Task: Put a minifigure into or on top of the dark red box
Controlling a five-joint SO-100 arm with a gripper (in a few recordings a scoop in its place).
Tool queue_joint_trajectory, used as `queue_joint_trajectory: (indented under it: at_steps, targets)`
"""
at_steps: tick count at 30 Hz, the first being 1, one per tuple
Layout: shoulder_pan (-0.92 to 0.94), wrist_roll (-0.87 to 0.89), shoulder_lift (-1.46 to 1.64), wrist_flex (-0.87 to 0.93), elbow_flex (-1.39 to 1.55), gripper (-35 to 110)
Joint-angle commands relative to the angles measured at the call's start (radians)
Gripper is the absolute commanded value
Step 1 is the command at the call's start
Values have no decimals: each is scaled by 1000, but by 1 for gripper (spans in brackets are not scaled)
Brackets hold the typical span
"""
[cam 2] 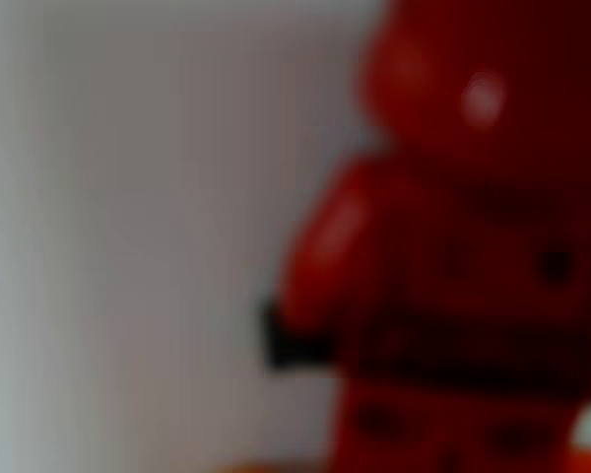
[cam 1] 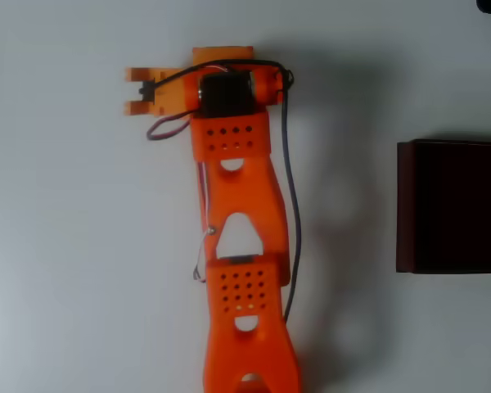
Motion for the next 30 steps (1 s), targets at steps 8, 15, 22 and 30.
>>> queue_joint_trajectory:
  at_steps: [8,15,22,30]
  targets:
    - [-40,26,12,37,-35,9]
    - [-40,26,11,40,-32,5]
    - [-28,46,9,46,-43,15]
    - [37,373,25,64,-49,19]
